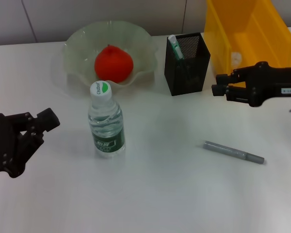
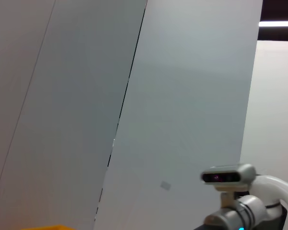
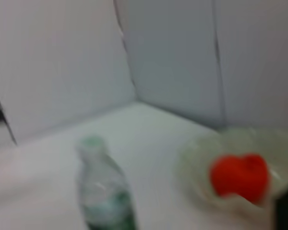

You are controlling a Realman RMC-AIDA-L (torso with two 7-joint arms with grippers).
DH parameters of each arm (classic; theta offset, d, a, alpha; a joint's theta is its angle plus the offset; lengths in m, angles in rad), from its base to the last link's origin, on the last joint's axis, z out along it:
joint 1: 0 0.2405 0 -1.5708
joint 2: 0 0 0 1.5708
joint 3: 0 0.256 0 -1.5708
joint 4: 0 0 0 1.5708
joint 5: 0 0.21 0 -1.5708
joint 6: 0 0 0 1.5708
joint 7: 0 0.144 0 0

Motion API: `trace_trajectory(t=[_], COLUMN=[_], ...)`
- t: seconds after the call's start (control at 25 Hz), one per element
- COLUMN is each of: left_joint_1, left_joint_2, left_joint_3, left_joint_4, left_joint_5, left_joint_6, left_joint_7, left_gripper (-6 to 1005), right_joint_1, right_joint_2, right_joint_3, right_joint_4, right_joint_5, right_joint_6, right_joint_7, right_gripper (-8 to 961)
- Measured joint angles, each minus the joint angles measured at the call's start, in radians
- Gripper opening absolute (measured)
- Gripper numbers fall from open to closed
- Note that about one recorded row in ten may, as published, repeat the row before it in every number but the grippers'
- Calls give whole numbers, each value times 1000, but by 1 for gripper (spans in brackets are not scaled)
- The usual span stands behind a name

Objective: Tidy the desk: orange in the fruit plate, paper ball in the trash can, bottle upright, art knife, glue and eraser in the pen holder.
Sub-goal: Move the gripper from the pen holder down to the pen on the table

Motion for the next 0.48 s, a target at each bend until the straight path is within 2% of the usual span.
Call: trace_trajectory(t=[0.08,0.12,0.16,0.28,0.32,0.36,0.48], left_joint_1=[1,1,1,0,0,1,3], left_joint_2=[0,0,0,-1,-1,-2,-2], left_joint_3=[-4,-5,-7,-9,-9,-9,-12], left_joint_4=[-7,-11,-17,-25,-25,-31,-48], left_joint_5=[-1,-1,-1,-3,-3,-4,-6], left_joint_6=[0,0,1,2,2,2,1], left_joint_7=[0,0,-1,-5,-5,-4,0], left_gripper=[34,34,34,34,34,34,35], right_joint_1=[43,87,87,147,183,183,230], right_joint_2=[-2,-7,-7,-22,-41,-41,-79], right_joint_3=[2,4,4,1,-4,-4,-4], right_joint_4=[3,5,5,6,5,5,10], right_joint_5=[-88,-170,-170,-267,-306,-306,-323], right_joint_6=[47,70,70,60,26,26,-46], right_joint_7=[21,60,60,131,164,164,190], right_gripper=[283,282,282,280,280,279,277])
